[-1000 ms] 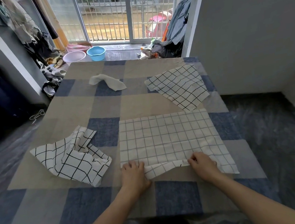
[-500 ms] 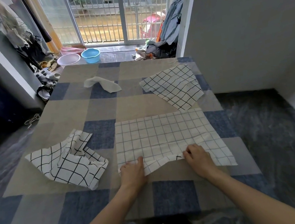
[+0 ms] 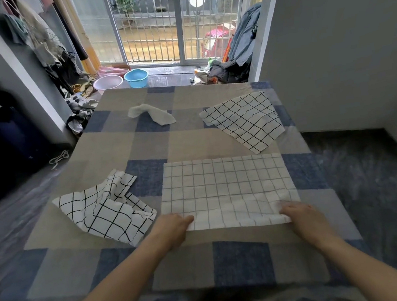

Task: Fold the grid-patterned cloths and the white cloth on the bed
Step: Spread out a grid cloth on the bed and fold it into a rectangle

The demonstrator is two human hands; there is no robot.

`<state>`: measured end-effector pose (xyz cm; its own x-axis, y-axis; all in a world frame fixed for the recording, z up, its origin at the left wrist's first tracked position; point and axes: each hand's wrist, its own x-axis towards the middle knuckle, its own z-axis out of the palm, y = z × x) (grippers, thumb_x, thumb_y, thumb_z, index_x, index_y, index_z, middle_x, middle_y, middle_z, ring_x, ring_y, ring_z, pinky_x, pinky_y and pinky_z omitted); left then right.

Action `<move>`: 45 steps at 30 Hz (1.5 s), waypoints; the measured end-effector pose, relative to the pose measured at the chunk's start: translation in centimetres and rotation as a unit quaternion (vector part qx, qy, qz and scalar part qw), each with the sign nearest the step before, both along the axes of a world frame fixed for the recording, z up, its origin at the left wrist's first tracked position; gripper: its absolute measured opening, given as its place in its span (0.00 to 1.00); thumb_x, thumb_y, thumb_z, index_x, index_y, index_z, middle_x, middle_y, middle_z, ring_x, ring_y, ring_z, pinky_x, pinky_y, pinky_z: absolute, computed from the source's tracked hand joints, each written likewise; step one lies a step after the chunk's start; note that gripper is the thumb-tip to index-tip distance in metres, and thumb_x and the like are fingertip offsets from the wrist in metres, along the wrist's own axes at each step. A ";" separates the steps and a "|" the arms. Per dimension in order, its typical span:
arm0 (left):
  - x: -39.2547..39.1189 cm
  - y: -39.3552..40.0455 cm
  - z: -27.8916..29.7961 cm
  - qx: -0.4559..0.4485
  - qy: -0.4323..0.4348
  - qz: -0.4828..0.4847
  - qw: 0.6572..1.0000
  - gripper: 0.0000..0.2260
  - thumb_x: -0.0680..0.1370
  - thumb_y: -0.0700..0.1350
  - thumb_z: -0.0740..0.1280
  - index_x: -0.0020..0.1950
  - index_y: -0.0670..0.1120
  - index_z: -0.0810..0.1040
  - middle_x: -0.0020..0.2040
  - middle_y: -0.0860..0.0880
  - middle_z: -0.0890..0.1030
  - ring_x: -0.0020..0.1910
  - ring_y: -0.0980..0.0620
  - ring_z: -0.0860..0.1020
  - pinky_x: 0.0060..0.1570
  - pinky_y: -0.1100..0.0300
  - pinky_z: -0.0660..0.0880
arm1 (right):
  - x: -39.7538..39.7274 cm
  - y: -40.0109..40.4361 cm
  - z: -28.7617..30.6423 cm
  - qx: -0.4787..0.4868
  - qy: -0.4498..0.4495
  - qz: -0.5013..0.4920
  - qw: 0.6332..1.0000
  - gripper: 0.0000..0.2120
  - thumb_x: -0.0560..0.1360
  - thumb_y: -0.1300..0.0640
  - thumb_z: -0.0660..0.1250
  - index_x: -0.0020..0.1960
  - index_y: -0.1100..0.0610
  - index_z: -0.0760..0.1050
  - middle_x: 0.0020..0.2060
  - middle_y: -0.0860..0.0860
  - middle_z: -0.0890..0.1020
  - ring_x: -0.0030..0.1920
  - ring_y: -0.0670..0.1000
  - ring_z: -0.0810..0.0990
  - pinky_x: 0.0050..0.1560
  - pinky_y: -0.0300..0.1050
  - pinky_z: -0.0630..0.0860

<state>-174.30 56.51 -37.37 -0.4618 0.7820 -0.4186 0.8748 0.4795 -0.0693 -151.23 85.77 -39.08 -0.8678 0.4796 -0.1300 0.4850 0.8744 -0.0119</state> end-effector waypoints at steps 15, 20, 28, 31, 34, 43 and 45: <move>-0.3 -1.4 1.2 -0.156 -0.084 -0.055 0.983 0.20 0.78 0.38 0.57 0.68 0.51 0.72 0.66 0.46 0.75 0.63 0.44 0.75 0.59 0.46 0.74 | 6.0 2.2 1.8 -0.202 -0.181 0.024 0.962 0.09 0.76 0.51 0.63 0.42 0.48 0.81 0.42 0.45 0.84 0.44 0.41 0.79 0.47 0.38 0.74; -2.3 -0.6 2.3 -0.049 -0.097 0.000 0.994 0.11 0.78 0.44 0.61 0.54 0.52 0.80 0.54 0.50 0.81 0.52 0.48 0.80 0.50 0.54 0.77 | 6.3 3.8 1.9 -0.279 -0.083 -0.081 0.953 0.13 0.75 0.55 0.70 0.33 0.43 0.79 0.30 0.39 0.81 0.34 0.39 0.77 0.39 0.36 0.70; -8.4 2.3 2.5 0.111 -0.140 0.143 0.973 0.07 0.72 0.47 0.66 0.34 0.50 0.74 0.33 0.55 0.76 0.38 0.50 0.78 0.38 0.57 0.74 | 2.3 5.7 2.5 -0.377 0.116 -0.280 0.875 0.06 0.72 0.61 0.72 0.36 0.58 0.81 0.32 0.51 0.81 0.37 0.50 0.77 0.39 0.44 0.71; -10.3 3.3 0.8 0.158 -0.168 0.208 0.950 0.05 0.69 0.47 0.69 0.36 0.56 0.74 0.35 0.56 0.78 0.39 0.52 0.79 0.40 0.56 0.78 | 0.3 6.4 1.2 -0.383 0.144 -0.327 0.852 0.04 0.75 0.59 0.70 0.42 0.59 0.81 0.40 0.55 0.83 0.40 0.50 0.79 0.40 0.43 0.72; -11.3 4.2 -1.4 0.155 -0.170 0.254 0.939 0.15 0.71 0.49 0.70 0.56 0.56 0.76 0.46 0.53 0.82 0.46 0.51 0.80 0.46 0.54 0.78 | -1.8 6.9 -0.5 -0.378 0.133 -0.336 0.852 0.05 0.76 0.55 0.69 0.43 0.56 0.81 0.39 0.53 0.84 0.42 0.53 0.81 0.46 0.51 0.78; -1.8 7.6 -5.1 0.326 0.005 0.107 0.939 0.23 0.68 0.37 0.66 0.63 0.48 0.72 0.70 0.47 0.69 0.67 0.45 0.69 0.67 0.51 0.63 | -4.6 7.8 -2.5 -0.306 0.158 -0.330 0.879 0.13 0.77 0.54 0.67 0.35 0.55 0.74 0.31 0.51 0.78 0.34 0.50 0.76 0.31 0.43 0.65; 1.6 8.5 -6.4 0.308 -0.042 0.041 0.949 0.21 0.73 0.41 0.63 0.66 0.51 0.70 0.74 0.50 0.65 0.73 0.47 0.64 0.72 0.50 0.57 | -4.6 7.6 -2.5 -0.296 0.160 -0.333 0.881 0.16 0.77 0.55 0.67 0.32 0.54 0.70 0.28 0.49 0.76 0.31 0.48 0.73 0.29 0.43 0.62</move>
<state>-172.72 65.00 -43.72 -0.5169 0.8533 0.0688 0.8226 0.4729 0.3158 -155.87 93.39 -41.61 -0.4577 0.8263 -0.3282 0.7768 0.1921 -0.5998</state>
